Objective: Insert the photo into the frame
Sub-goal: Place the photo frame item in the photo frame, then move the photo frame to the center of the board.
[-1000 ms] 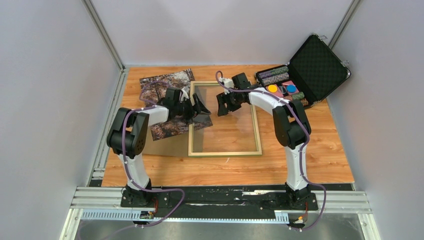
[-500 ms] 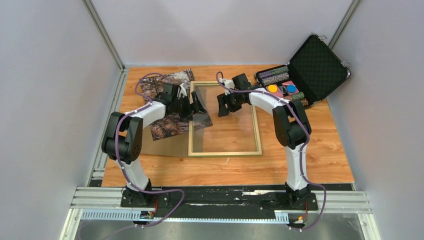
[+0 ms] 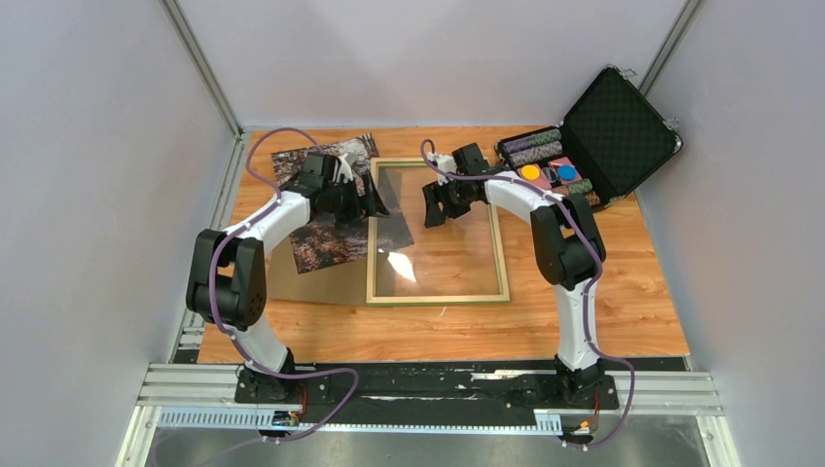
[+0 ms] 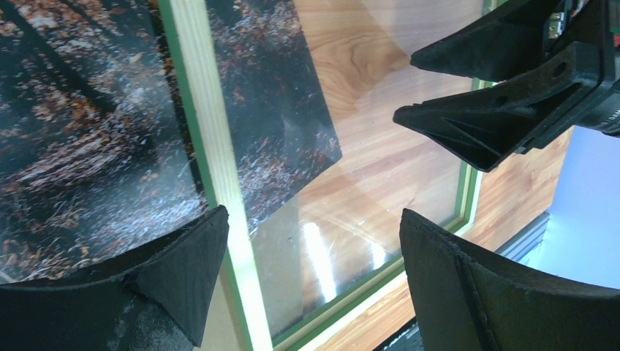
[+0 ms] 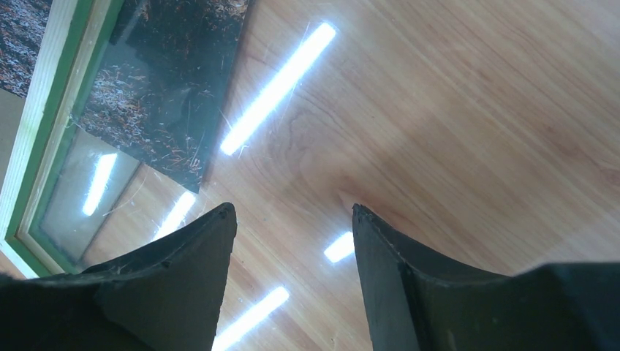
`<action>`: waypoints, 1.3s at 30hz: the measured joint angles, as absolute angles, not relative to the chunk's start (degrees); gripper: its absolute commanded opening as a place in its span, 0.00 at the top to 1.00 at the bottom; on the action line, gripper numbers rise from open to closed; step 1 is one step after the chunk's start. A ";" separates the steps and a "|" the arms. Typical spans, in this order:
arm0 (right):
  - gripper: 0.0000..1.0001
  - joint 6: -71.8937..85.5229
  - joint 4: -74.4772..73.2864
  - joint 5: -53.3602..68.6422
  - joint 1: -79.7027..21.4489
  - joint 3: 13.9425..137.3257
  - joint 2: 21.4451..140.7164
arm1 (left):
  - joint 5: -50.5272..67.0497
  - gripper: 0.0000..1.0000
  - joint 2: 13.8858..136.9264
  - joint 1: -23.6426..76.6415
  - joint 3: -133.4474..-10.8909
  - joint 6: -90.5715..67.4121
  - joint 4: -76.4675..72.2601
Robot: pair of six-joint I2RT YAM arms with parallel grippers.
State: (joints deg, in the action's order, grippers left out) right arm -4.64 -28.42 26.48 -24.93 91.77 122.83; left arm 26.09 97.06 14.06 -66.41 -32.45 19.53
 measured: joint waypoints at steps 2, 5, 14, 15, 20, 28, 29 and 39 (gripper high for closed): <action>0.37 -4.64 -28.45 26.50 -24.93 91.77 122.80 | 25.69 0.06 96.97 13.65 -66.50 -31.70 20.34; 0.36 -4.60 -28.45 26.63 -24.93 91.77 122.80 | 24.82 0.06 96.86 13.23 -66.59 -30.22 21.45; 0.33 -4.67 -28.84 24.40 -24.86 90.50 118.13 | 23.09 0.07 96.86 13.04 -68.99 -23.86 22.28; 0.33 -4.71 -28.82 23.75 -24.77 90.08 116.84 | 23.03 0.07 96.86 13.04 -69.08 -23.11 22.28; 0.34 -4.89 -28.49 20.38 -23.68 87.74 111.28 | 22.74 0.07 96.86 13.04 -69.25 -18.41 23.05; 0.39 -4.05 -28.53 14.28 -17.63 82.50 109.27 | 18.44 0.07 93.51 13.02 -69.80 -10.59 24.73; 0.40 -3.79 -28.58 13.50 -16.47 82.08 109.27 | 18.02 0.07 92.75 13.04 -69.76 -9.93 24.69; 0.49 -2.20 -28.40 10.13 -10.74 81.47 110.21 | 14.83 0.07 87.92 13.04 -67.90 -6.09 23.75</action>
